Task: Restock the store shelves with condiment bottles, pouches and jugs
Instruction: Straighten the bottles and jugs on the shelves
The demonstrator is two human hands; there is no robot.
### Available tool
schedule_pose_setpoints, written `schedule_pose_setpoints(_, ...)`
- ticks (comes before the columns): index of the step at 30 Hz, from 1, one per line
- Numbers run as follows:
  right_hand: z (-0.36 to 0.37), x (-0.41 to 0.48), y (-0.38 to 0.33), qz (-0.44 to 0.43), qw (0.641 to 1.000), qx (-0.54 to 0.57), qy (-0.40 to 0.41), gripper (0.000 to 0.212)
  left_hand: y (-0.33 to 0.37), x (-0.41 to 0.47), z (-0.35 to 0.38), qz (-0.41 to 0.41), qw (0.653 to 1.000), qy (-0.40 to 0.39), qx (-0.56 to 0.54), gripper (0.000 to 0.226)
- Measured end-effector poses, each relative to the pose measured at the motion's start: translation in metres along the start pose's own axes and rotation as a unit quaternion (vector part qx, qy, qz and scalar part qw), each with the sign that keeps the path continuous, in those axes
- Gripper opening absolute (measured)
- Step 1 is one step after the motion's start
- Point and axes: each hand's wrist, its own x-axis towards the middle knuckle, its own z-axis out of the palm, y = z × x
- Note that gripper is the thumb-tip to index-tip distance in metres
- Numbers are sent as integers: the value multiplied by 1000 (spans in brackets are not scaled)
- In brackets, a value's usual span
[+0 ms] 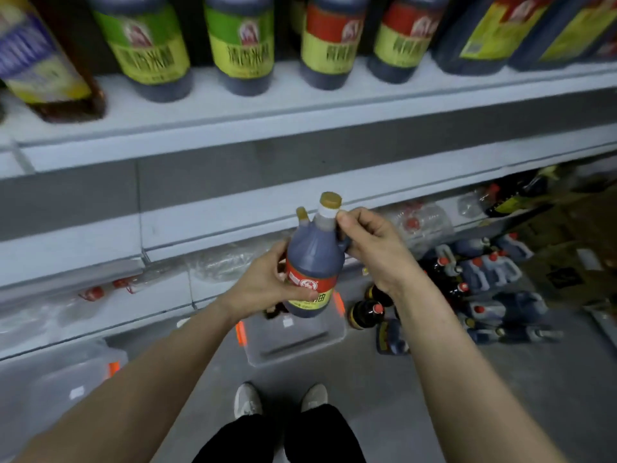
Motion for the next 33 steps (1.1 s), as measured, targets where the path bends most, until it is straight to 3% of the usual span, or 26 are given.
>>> schedule_pose_setpoints(5,30,-11,-55,-37,999,19,-25,8,54,-30,-30,54,997,41,-26,94)
schedule_pose_setpoints(13,45,-29,-94,-51,994,-2,-94,49,120,-49,-63,113,988,102,-10,88)
schedule_pose_setpoints(18,24,-12,-123,-68,981,-96,-152,65,153,-37,-64,131,982,137,3,88)
schedule_pose_setpoints(25,-24,14,-153,-112,975,-147,-126,73,190,4,-32,149,978,148,3,91)
schedule_pose_setpoints(33,-98,55,-184,-141,974,-163,-74,66,241,76,17,181,969,162,34,93)
